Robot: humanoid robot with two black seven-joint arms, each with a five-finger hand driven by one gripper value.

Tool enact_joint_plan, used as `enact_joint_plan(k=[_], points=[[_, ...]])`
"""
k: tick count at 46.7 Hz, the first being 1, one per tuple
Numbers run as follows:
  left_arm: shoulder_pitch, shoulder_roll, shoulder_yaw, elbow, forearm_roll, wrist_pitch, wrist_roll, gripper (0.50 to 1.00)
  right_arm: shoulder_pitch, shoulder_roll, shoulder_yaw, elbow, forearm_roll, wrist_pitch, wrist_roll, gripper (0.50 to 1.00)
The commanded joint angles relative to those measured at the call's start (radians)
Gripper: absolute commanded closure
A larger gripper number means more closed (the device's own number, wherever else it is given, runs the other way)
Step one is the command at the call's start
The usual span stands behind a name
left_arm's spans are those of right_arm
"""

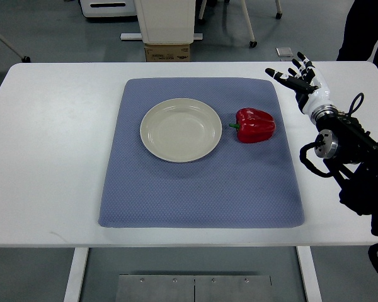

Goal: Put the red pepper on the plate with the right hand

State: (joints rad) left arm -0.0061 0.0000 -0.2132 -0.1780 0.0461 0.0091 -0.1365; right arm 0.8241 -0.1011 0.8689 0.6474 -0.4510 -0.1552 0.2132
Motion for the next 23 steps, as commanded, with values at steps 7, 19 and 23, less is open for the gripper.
enact_joint_plan(k=[7, 19, 23], points=[[0.000, 0.000, 0.000, 0.000, 0.000, 0.000, 0.000, 0.500, -0.003, 0.004, -0.004, 0.000, 0.000, 0.000, 0.000, 0.500], [-0.002, 0.000, 0.000, 0.000, 0.000, -0.008, 0.000, 0.500, -0.003, 0.004, -0.016, 0.000, 0.000, 0.002, 0.000, 0.500], [-0.002, 0.000, 0.000, 0.000, 0.000, -0.011, 0.000, 0.500, -0.003, 0.004, -0.016, 0.000, 0.000, 0.002, 0.000, 0.500]])
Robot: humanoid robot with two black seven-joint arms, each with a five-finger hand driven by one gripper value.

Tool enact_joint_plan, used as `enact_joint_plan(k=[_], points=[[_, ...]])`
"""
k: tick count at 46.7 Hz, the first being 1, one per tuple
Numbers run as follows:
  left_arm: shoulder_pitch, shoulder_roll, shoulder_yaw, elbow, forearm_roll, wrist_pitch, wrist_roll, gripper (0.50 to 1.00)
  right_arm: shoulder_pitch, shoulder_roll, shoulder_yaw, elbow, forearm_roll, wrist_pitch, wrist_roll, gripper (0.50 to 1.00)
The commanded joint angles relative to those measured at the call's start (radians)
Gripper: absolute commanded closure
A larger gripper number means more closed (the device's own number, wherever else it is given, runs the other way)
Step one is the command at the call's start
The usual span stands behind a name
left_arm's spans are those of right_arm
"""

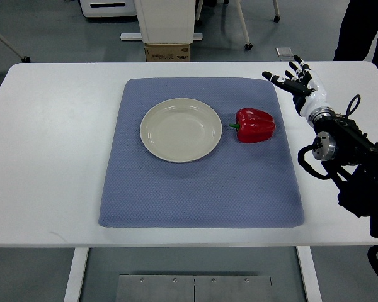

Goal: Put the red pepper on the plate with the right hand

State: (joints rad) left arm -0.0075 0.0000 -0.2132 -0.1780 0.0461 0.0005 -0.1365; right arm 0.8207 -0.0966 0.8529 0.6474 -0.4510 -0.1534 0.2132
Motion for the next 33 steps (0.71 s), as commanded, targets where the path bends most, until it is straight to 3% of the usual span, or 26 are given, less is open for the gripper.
enact_joint_plan(k=[1, 33], points=[[0.000, 0.000, 0.000, 0.000, 0.000, 0.001, 0.000, 0.500, 0.000, 0.000, 0.000, 0.000, 0.000, 0.000, 0.000, 0.500], [0.001, 0.000, 0.000, 0.000, 0.000, 0.009, 0.000, 0.500, 0.011, 0.006, 0.002, 0.000, 0.000, 0.006, 0.000, 0.500]])
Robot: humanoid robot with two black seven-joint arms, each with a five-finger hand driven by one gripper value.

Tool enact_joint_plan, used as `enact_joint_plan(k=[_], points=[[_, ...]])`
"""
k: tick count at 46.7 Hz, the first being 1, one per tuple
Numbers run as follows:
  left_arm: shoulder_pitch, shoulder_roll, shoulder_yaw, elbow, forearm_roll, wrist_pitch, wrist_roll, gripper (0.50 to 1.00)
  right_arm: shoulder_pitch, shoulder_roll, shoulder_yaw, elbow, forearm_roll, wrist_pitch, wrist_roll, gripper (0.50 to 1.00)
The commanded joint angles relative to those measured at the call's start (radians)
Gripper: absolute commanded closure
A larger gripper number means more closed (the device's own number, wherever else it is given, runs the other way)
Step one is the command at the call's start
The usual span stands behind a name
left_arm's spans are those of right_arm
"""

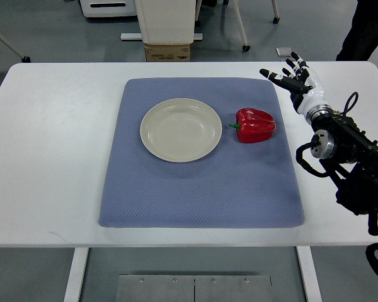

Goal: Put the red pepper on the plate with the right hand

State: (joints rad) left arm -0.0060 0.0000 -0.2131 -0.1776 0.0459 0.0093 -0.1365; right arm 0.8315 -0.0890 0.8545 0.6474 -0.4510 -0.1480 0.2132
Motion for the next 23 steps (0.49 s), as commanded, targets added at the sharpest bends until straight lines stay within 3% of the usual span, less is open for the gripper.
enact_joint_plan(k=[1, 23], points=[[0.000, 0.000, 0.000, 0.000, 0.000, 0.000, 0.000, 0.500, 0.000, -0.002, 0.000, 0.000, 0.000, 0.001, 0.000, 0.500], [0.000, 0.000, 0.000, 0.000, 0.000, 0.000, 0.000, 0.500, 0.000, -0.011, 0.003, -0.002, 0.002, 0.004, 0.000, 0.500]])
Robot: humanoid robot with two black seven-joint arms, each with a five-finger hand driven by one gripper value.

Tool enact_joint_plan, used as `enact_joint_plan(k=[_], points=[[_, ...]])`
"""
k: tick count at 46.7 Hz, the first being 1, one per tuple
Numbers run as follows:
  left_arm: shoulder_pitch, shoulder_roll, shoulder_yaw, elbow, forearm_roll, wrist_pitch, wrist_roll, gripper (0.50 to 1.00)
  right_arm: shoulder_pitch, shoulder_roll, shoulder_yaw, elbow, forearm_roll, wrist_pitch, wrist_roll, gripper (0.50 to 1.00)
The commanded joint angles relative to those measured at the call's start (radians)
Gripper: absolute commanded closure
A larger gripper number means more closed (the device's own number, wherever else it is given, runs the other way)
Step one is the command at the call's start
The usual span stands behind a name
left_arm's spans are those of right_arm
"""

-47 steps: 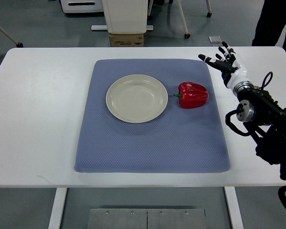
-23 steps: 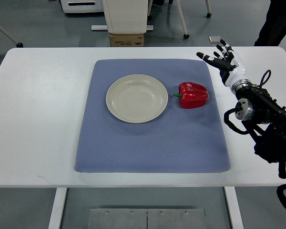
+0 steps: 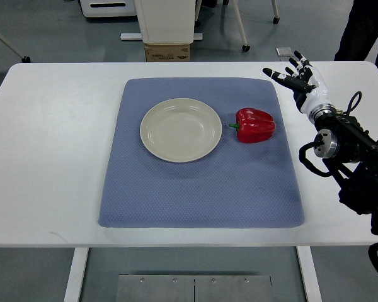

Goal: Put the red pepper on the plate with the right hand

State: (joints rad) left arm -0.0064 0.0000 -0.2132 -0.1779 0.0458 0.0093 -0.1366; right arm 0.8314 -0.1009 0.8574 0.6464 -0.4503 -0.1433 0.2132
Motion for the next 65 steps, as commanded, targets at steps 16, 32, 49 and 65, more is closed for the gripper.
enact_joint_plan(k=[16, 32, 49, 65], points=[[0.000, 0.000, 0.000, 0.000, 0.000, 0.000, 0.000, 0.500, 0.002, 0.001, 0.002, -0.002, 0.001, 0.002, 0.000, 0.500], [0.000, 0.000, 0.000, 0.000, 0.000, 0.000, 0.000, 0.500, 0.008, 0.001, 0.008, -0.001, 0.002, 0.005, 0.000, 0.500], [0.000, 0.000, 0.000, 0.001, 0.000, 0.000, 0.000, 0.500, 0.008, 0.001, 0.011, 0.001, 0.053, 0.011, 0.002, 0.500], [0.000, 0.000, 0.000, 0.000, 0.000, 0.000, 0.000, 0.500, 0.015, 0.000, 0.003, 0.006, 0.055, 0.050, 0.023, 0.500]])
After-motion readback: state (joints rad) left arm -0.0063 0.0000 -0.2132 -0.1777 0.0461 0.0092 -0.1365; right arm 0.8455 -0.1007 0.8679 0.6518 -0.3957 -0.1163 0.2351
